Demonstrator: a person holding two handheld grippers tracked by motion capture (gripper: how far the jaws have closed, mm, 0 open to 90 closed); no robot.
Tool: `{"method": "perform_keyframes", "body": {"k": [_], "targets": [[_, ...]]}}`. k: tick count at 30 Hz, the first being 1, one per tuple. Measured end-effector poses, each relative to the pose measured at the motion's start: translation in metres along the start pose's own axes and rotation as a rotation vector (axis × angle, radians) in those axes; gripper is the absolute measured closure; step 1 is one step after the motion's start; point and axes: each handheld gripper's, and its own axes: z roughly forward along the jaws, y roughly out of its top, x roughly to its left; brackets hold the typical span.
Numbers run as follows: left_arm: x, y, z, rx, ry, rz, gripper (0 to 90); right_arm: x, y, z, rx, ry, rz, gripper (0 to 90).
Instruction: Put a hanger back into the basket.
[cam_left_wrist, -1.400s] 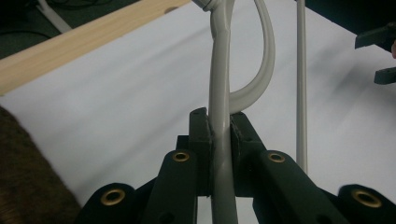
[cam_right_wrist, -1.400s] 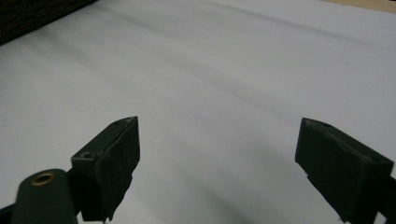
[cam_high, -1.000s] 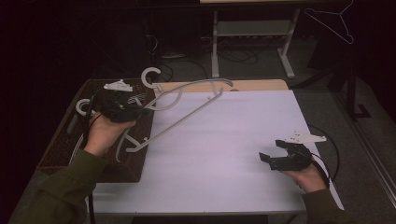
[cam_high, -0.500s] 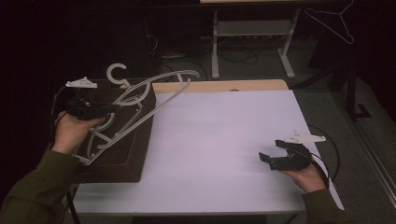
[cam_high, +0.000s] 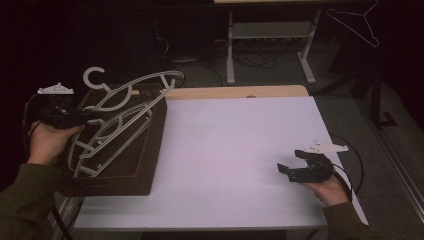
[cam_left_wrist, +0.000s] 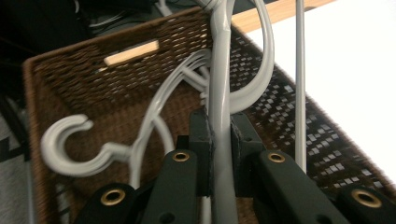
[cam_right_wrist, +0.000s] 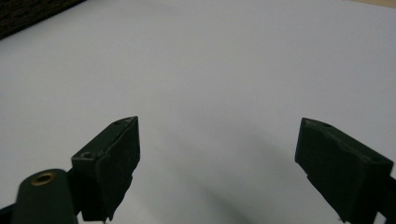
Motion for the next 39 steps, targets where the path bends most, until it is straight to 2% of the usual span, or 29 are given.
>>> {"method": "perform_keyframes", "body": {"k": [10,16,25,29,39], "targets": [[0.032,-0.018,-0.01,0.032,0.086,-0.03,81.9,0.0,0.0,0.0,0.005,-0.003,0.005,13.7],[0.043,-0.027,-0.013,0.075,0.124,-0.033,81.9,0.0,0.0,0.001,0.007,-0.003,0.006,13.7],[0.047,-0.034,-0.005,0.141,0.159,-0.017,81.9,0.0,0.0,0.001,0.01,0.0,0.006,13.7],[0.048,-0.037,0.003,0.16,0.159,-0.016,81.8,0.0,0.0,0.001,0.008,-0.001,0.006,13.7],[0.038,-0.039,0.03,0.198,0.155,-0.01,81.9,-0.001,0.0,0.001,0.008,-0.001,0.008,13.7]]}}
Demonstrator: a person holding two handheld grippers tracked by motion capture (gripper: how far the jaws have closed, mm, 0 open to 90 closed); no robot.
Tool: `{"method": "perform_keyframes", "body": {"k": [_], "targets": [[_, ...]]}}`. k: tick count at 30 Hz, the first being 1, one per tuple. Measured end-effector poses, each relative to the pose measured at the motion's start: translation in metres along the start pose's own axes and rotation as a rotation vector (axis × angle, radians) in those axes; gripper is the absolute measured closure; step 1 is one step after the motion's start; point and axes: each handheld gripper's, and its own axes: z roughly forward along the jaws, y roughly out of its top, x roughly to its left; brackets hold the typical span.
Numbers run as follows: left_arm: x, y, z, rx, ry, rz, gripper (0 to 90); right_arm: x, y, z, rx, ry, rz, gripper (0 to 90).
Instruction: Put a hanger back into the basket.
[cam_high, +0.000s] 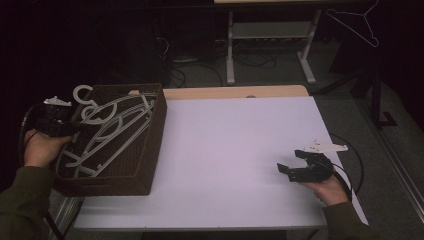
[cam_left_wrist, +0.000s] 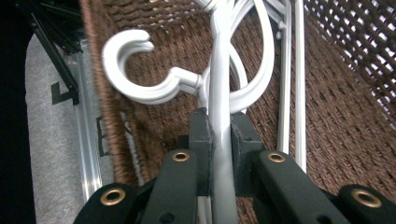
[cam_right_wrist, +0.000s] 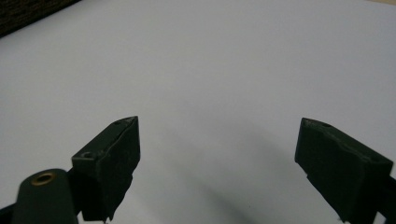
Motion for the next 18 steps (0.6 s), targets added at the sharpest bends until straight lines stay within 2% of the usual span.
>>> {"method": "perform_keyframes", "body": {"k": [5,12,15,16,17,18], "targets": [[0.001,-0.007,0.008,0.008,-0.014,-0.035,81.8,0.0,0.0,0.0,-0.001,0.001,0.001,13.7],[-0.001,-0.018,0.021,0.053,-0.026,-0.066,81.5,0.0,0.0,0.001,0.003,0.0,-0.005,13.7],[-0.002,-0.021,0.023,0.056,-0.036,-0.074,81.0,0.0,0.0,0.001,0.004,-0.001,-0.006,13.7],[-0.001,-0.021,0.022,0.05,-0.05,-0.081,79.7,0.0,0.0,0.001,0.003,-0.001,-0.008,13.7],[-0.001,-0.021,0.021,0.038,-0.06,-0.09,74.6,0.0,0.0,0.001,0.004,-0.001,-0.009,13.7],[-0.001,-0.021,0.019,0.03,-0.045,-0.088,67.2,0.0,0.0,0.001,0.003,-0.001,-0.008,13.7]]}}
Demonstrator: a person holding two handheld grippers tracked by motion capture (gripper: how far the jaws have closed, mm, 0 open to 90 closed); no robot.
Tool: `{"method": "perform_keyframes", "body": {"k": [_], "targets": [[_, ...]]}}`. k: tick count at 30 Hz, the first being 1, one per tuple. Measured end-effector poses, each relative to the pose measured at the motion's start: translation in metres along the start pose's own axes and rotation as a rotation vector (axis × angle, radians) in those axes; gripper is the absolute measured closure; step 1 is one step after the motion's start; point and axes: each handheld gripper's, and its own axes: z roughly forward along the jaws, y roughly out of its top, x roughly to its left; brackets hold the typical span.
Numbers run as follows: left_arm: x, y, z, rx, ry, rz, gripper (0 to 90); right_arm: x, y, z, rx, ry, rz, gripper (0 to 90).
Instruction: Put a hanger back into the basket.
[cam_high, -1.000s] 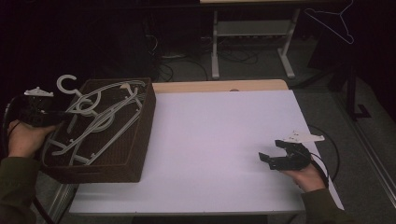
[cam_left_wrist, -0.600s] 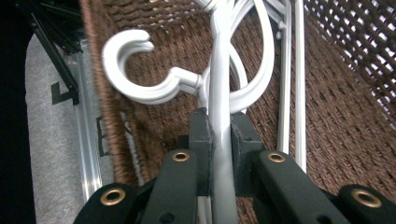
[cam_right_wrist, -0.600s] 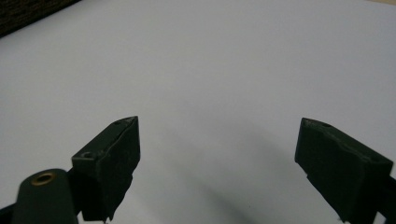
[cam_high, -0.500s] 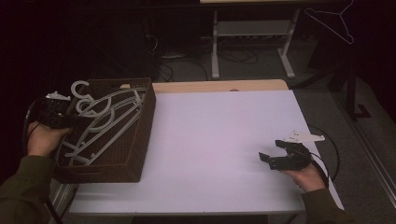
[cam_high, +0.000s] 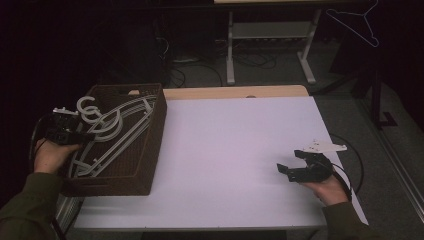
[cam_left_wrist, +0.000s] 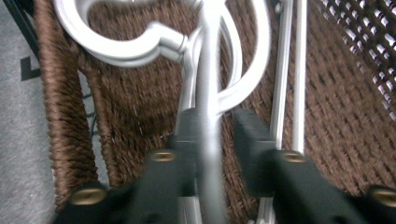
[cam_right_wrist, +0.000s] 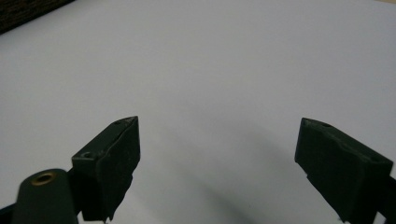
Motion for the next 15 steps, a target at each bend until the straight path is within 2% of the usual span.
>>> {"method": "perform_keyframes", "body": {"k": [1,4,7,11,15], "targets": [[0.0,0.0,-0.001,0.0,0.015,0.005,59.7,0.0,0.0,0.0,0.0,0.0,0.0,13.7],[-0.001,0.002,-0.006,-0.031,0.017,0.01,49.4,0.0,0.0,0.0,0.001,0.001,0.002,13.7],[-0.004,0.004,-0.01,-0.066,-0.003,0.014,43.8,0.001,0.0,0.0,0.0,0.002,0.003,13.7],[-0.012,0.01,-0.013,-0.129,-0.058,0.015,38.2,0.0,0.0,0.0,-0.005,0.004,0.0,13.7],[-0.026,0.02,-0.014,-0.187,-0.123,0.017,34.4,-0.001,0.0,-0.003,-0.02,0.006,0.002,13.7]]}}
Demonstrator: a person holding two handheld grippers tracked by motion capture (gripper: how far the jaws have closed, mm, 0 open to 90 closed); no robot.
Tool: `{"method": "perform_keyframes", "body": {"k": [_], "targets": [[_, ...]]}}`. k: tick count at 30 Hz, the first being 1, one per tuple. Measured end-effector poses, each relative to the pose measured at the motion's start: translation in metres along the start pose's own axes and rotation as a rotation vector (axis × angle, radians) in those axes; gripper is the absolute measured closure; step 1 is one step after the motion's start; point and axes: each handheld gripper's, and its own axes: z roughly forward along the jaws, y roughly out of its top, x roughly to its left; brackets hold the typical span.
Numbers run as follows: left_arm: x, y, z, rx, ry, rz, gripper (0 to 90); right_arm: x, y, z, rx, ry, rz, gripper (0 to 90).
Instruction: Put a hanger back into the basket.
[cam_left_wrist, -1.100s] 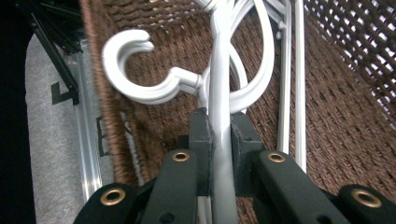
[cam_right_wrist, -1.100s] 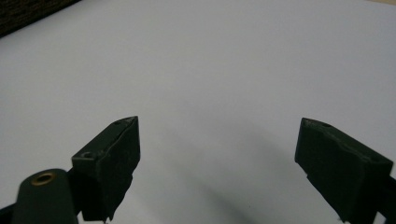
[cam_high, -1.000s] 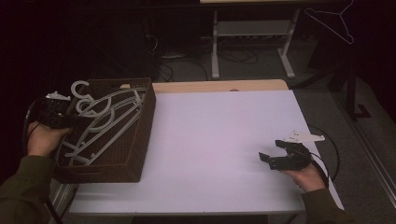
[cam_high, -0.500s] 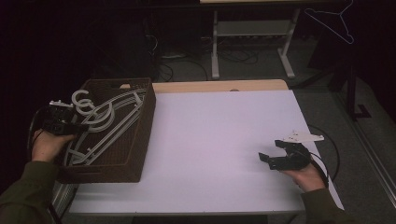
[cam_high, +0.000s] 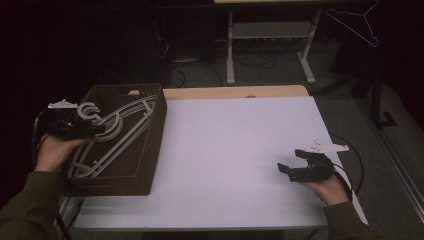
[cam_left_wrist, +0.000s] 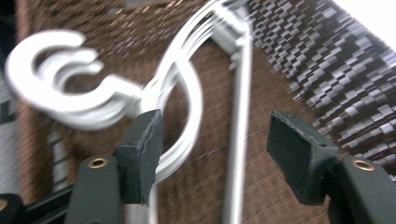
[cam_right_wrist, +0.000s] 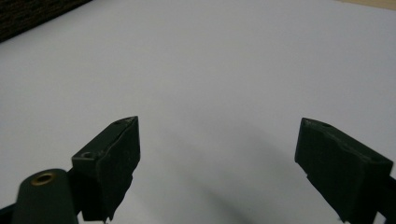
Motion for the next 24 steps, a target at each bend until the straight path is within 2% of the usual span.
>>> {"method": "perform_keyframes", "body": {"k": [13,18,24], "targets": [[-0.049,0.016,0.013,-0.101,-0.154,0.051,26.1,0.001,0.005,-0.004,-0.029,0.001,-0.003,13.4],[-0.072,0.018,0.014,-0.163,-0.228,0.077,21.6,0.003,0.01,-0.005,-0.041,0.012,-0.007,13.1],[-0.1,0.019,0.015,-0.245,-0.323,0.089,18.1,0.008,0.017,-0.01,-0.08,0.026,-0.022,12.4]]}}
